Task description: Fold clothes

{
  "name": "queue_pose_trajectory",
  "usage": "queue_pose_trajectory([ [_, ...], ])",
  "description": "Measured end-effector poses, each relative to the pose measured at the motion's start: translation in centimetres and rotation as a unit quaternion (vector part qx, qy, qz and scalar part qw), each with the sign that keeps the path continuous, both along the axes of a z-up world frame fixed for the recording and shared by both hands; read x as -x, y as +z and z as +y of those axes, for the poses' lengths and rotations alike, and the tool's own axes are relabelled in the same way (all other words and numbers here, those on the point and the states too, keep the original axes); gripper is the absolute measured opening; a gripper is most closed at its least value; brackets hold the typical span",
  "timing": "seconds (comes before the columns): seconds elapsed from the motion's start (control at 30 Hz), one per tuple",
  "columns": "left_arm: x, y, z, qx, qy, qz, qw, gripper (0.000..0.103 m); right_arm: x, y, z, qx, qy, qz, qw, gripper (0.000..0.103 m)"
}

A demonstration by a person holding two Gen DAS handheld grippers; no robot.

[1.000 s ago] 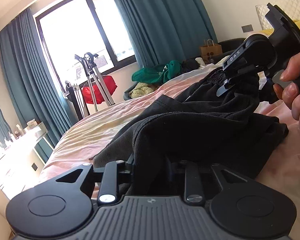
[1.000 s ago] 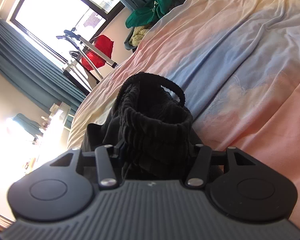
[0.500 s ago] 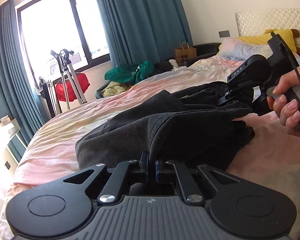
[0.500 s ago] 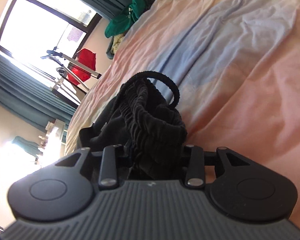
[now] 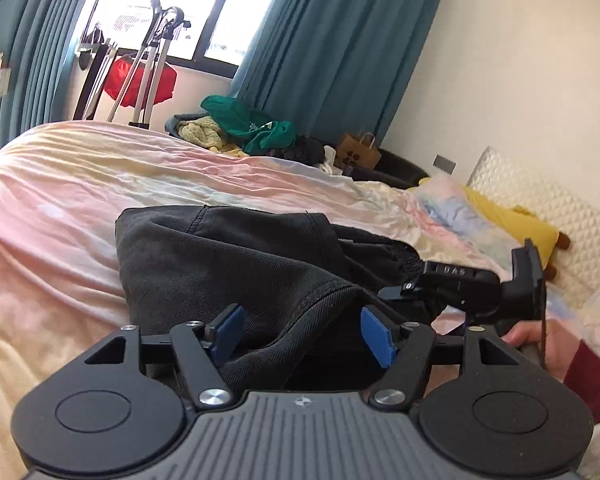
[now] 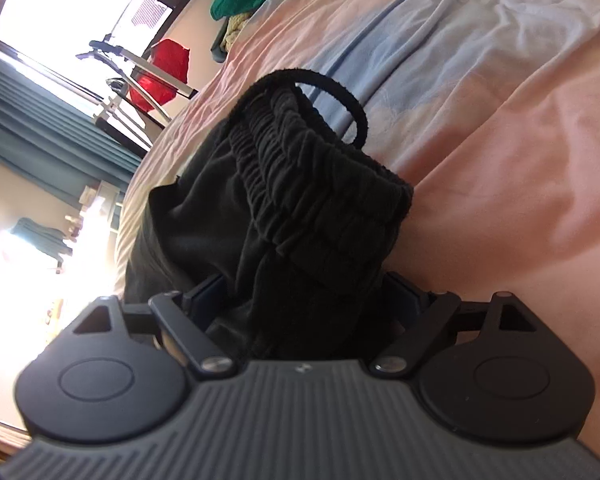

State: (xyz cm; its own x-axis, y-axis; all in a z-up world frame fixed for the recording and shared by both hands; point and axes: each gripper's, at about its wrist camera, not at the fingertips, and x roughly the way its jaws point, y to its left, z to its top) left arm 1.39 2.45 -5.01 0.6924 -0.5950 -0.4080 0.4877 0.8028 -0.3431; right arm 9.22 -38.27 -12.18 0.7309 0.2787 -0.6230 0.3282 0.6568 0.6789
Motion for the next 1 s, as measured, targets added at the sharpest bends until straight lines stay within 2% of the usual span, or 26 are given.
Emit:
queue_pose_trajectory([
  [0.03,-0.3,0.1,0.9,0.029,0.005,0.011,0.9995,0.082,-0.2,-0.3,0.2,0.001,0.004,0.002,1.000,0.090],
  [0.13,-2.5,-1.3,3.0,0.069,0.053,0.061,0.9943,0.084,-0.7,-1.1,0.2,-0.005,0.007,0.004,1.000,0.094],
  [0.2,-3.9,-2.3,4.5,0.095,0.084,0.095,0.9874,0.090,-1.0,-1.6,0.1,-0.032,0.005,-0.009,0.999,0.096],
  [0.27,-5.4,-3.3,5.9,0.121,0.115,0.128,0.9777,0.091,-1.2,-1.9,0.0,-0.068,0.008,-0.026,0.997,0.098],
  [0.37,-7.6,-4.7,8.0,0.159,0.161,0.177,0.9579,0.091,-1.0,-0.9,0.3,-0.113,0.029,-0.072,0.991,0.099],
  [0.47,-8.1,-6.3,8.5,0.175,0.163,0.204,0.9494,0.090,-0.4,0.7,0.4,-0.127,0.044,-0.118,0.984,0.099],
  [0.53,-8.3,-6.7,8.8,0.194,0.158,0.213,0.9445,0.090,-0.3,1.1,0.3,-0.133,0.045,-0.129,0.982,0.099],
  [0.6,-8.5,-7.0,9.0,0.210,0.146,0.220,0.9414,0.090,-0.6,0.7,0.4,-0.125,0.040,-0.112,0.985,0.099],
  [0.73,-8.8,-7.5,8.8,0.212,0.131,0.227,0.9415,0.090,-1.9,-1.1,1.2,-0.102,0.041,-0.060,0.992,0.099],
  [0.87,-9.0,-8.0,8.8,0.221,0.117,0.232,0.9401,0.090,-2.5,-1.0,2.4,-0.065,0.047,-0.049,0.996,0.098],
  [0.93,-9.0,-8.1,8.8,0.218,0.117,0.228,0.9417,0.087,-2.2,-0.7,2.3,-0.064,0.036,-0.054,0.996,0.087],
  [1.0,-8.8,-8.0,8.7,0.208,0.123,0.215,0.9463,0.083,-1.8,-0.4,1.9,-0.058,0.024,-0.052,0.997,0.069],
])
